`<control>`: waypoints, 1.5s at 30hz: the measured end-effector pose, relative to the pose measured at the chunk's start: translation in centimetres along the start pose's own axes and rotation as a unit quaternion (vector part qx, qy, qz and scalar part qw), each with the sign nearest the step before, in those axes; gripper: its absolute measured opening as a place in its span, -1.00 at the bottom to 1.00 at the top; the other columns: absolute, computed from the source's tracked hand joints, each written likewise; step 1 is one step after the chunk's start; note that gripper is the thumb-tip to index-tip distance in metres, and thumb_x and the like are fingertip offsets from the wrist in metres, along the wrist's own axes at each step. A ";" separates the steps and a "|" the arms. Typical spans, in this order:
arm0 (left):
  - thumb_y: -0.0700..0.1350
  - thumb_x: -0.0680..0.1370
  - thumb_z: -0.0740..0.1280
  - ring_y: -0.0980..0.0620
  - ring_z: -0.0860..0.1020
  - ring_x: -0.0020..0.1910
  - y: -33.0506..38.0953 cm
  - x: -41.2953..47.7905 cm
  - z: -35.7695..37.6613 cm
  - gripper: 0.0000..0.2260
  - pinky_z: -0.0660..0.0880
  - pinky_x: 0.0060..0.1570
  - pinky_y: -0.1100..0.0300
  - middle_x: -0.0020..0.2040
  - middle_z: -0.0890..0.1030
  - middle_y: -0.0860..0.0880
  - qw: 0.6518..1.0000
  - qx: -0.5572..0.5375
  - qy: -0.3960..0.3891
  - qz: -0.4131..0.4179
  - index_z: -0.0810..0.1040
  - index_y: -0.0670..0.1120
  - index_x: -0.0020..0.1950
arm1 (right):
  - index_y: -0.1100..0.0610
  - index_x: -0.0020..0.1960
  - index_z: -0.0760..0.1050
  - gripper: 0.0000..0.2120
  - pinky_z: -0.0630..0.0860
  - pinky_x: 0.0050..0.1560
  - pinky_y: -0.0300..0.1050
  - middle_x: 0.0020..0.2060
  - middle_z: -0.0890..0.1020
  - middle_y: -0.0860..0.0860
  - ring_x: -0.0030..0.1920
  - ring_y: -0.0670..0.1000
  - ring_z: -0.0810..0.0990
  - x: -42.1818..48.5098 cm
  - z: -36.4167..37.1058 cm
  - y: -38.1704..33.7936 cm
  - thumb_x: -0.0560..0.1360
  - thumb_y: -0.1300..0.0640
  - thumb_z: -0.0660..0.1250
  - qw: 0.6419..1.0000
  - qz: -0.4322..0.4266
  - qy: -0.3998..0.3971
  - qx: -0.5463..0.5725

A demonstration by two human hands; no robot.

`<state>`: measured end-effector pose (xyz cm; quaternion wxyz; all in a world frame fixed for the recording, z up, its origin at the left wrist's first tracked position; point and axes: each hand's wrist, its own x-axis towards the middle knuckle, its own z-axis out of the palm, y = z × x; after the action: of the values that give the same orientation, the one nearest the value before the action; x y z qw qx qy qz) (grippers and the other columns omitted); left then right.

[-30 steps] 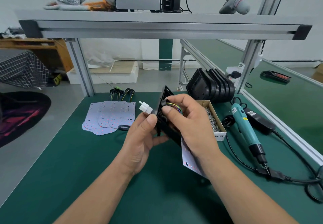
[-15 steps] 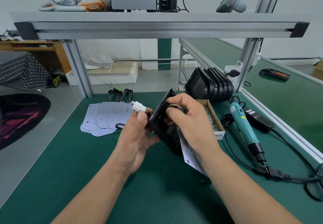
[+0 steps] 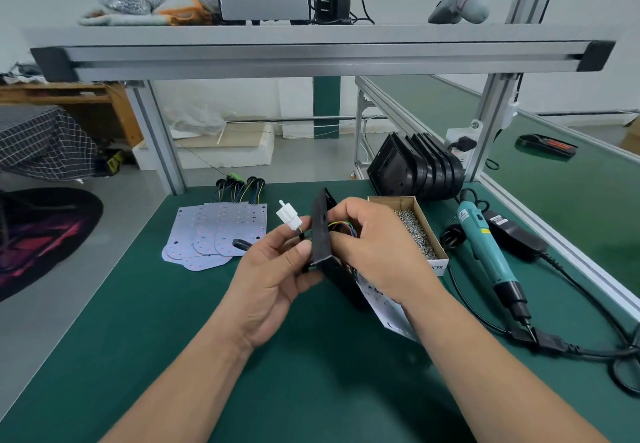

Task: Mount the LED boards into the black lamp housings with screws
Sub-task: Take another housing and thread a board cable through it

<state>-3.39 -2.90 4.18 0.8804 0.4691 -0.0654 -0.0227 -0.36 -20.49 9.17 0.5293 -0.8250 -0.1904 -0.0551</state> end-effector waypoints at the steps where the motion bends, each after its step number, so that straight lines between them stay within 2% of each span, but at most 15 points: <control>1: -0.22 0.54 0.45 -0.12 0.68 0.10 0.0 -0.1 0.0 -0.56 0.66 0.16 -0.05 0.21 0.68 -0.25 1.000 0.005 -0.002 0.005 0.57 -0.20 0.43 | -0.07 -0.01 0.69 -0.86 0.65 -0.08 -0.04 -0.19 0.74 -0.12 -0.16 -0.07 0.69 0.1 -0.1 0.0 0.45 0.09 0.51 1.000 0.002 -0.010 0.009; 5: -0.23 0.58 0.41 -0.15 0.65 0.25 0.3 -0.2 0.0 -0.59 0.61 0.20 0.03 0.33 0.64 -0.30 0.999 0.038 -0.014 0.029 0.55 -0.24 0.43 | 0.03 -0.01 0.71 -0.88 0.66 -0.01 -0.05 -0.14 0.77 -0.02 -0.10 0.00 0.73 0.2 -0.6 0.1 0.47 0.17 0.54 0.996 0.005 -0.059 0.070; 8: -0.18 0.49 0.49 -0.14 0.67 0.16 0.3 -0.1 0.2 -0.66 0.65 0.15 0.02 0.20 0.70 -0.20 0.998 0.043 0.027 0.042 0.65 -0.17 0.27 | 0.02 -0.05 0.70 -0.90 0.55 -0.16 -0.22 -0.25 0.72 -0.06 -0.26 -0.14 0.61 0.1 -0.8 0.2 0.47 0.17 0.56 0.995 -0.005 -0.076 0.060; 10: -0.18 0.48 0.49 -0.09 0.69 0.07 0.3 -0.1 0.3 -0.80 0.66 0.11 0.05 0.08 0.73 -0.13 0.996 0.057 0.040 0.050 0.74 -0.07 0.09 | -0.01 -0.05 0.68 -0.89 0.56 -0.15 -0.17 -0.26 0.71 -0.09 -0.27 -0.15 0.59 0.1 -0.7 0.3 0.47 0.13 0.57 0.996 -0.002 -0.072 0.045; 12: -0.20 0.49 0.48 -0.06 0.69 0.02 0.5 -0.2 0.3 -0.84 0.66 0.09 0.07 0.03 0.74 -0.12 0.996 0.065 0.031 0.054 0.77 -0.03 0.02 | -0.05 -0.04 0.64 -0.85 0.58 -0.13 -0.06 -0.27 0.71 -0.11 -0.27 -0.12 0.60 0.1 -0.5 0.3 0.45 0.09 0.58 0.998 0.005 -0.057 0.039; 15: -0.22 0.50 0.48 -0.05 0.70 0.03 0.6 -0.2 0.3 -0.82 0.65 0.07 0.11 0.05 0.74 -0.14 0.997 0.059 0.012 0.053 0.77 -0.06 0.06 | -0.10 -0.02 0.61 -0.81 0.65 -0.09 0.05 -0.25 0.72 -0.10 -0.25 -0.08 0.64 0.1 -0.3 0.4 0.44 0.05 0.58 0.999 0.003 -0.031 0.043; 18: -0.24 0.50 0.47 -0.06 0.70 0.05 0.7 -0.2 0.4 -0.81 0.64 0.07 0.12 0.08 0.73 -0.16 0.997 0.060 0.014 0.048 0.76 -0.08 0.09 | -0.05 -0.07 0.64 -0.87 0.65 -0.07 0.14 -0.24 0.72 -0.02 -0.22 0.05 0.66 0.1 -0.1 0.4 0.45 0.13 0.55 0.999 -0.013 -0.015 0.049; 21: -0.21 0.50 0.49 -0.02 0.72 0.00 0.7 -0.4 0.4 -0.83 0.65 0.02 0.12 0.03 0.74 -0.08 0.995 0.081 0.018 0.050 0.77 -0.03 0.05 | -0.04 -0.17 0.63 -0.86 0.58 -0.20 0.00 -0.31 0.68 -0.02 -0.30 -0.08 0.55 0.1 0.0 0.3 0.44 0.19 0.51 0.998 -0.022 -0.024 0.057; 24: -0.15 0.48 0.54 0.01 0.72 -0.02 0.9 -0.6 0.3 -0.83 0.66 -0.01 0.11 0.01 0.75 -0.06 0.994 0.098 0.024 0.051 0.77 -0.02 0.06 | -0.03 -0.23 0.62 -0.86 0.47 -0.25 -0.09 -0.38 0.61 -0.03 -0.34 -0.09 0.48 0.3 0.3 0.1 0.41 0.20 0.47 0.998 -0.023 -0.041 0.053; 27: -0.17 0.48 0.53 0.00 0.72 -0.03 0.8 -0.6 0.2 -0.82 0.66 -0.04 0.10 0.01 0.75 -0.08 0.994 0.090 0.035 0.052 0.77 -0.04 0.07 | -0.02 -0.23 0.63 -0.89 0.46 -0.26 -0.06 -0.40 0.60 0.01 -0.35 -0.07 0.47 0.5 0.3 0.2 0.40 0.15 0.51 0.997 -0.025 -0.042 0.053; 32: -0.13 0.49 0.48 0.03 0.72 -0.07 1.0 -0.4 0.2 -0.82 0.66 -0.20 0.13 -0.02 0.75 -0.05 0.991 0.104 0.072 0.049 0.78 0.04 0.05 | 0.05 -0.12 0.67 -0.94 0.53 -0.23 0.05 -0.34 0.63 0.07 -0.31 -0.04 0.53 0.4 0.2 0.3 0.53 0.14 0.50 0.995 -0.039 -0.066 0.064; 35: -0.16 0.48 0.48 0.00 0.73 -0.05 1.0 -0.2 0.1 -0.83 0.67 -0.12 0.14 -0.01 0.76 -0.10 0.993 0.077 0.068 0.059 0.79 -0.02 0.04 | -0.03 -0.03 0.68 -0.91 0.59 -0.16 0.08 -0.27 0.69 -0.02 -0.26 0.11 0.60 0.3 0.2 0.4 0.58 0.11 0.40 0.996 -0.043 -0.068 0.043; 38: -0.19 0.49 0.48 -0.05 0.73 -0.02 1.1 -0.3 0.3 -0.83 0.67 -0.04 0.11 0.02 0.75 -0.16 0.995 0.058 0.054 0.062 0.78 -0.08 0.06 | -0.06 0.06 0.62 -0.91 0.66 -0.05 0.24 -0.19 0.73 0.01 -0.17 0.10 0.70 0.3 0.1 0.7 0.57 0.06 0.48 0.998 -0.027 -0.043 0.039; 41: -0.21 0.48 0.48 -0.10 0.73 -0.02 0.9 -0.3 0.5 -0.82 0.68 -0.03 0.08 0.03 0.75 -0.20 0.995 0.054 0.053 0.065 0.78 -0.10 0.06 | -0.02 -0.03 0.64 -0.92 0.60 -0.18 0.25 -0.29 0.69 0.08 -0.30 0.06 0.59 0.2 0.1 0.9 0.55 0.04 0.54 0.998 -0.024 -0.030 0.057; 45: -0.24 0.49 0.49 -0.18 0.73 0.03 0.8 -0.4 0.8 -0.79 0.67 0.01 0.04 0.07 0.73 -0.28 0.994 0.060 0.050 0.070 0.74 -0.19 0.12 | 0.02 -0.14 0.63 -0.79 0.58 -0.20 0.27 -0.28 0.64 0.24 -0.29 0.23 0.51 0.3 0.2 0.6 0.40 -0.10 0.54 0.997 -0.042 -0.020 0.062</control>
<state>-3.95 -3.07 5.19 0.8523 0.5158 -0.0555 0.0664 0.13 -20.41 8.66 0.5726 -0.7829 -0.2384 -0.0487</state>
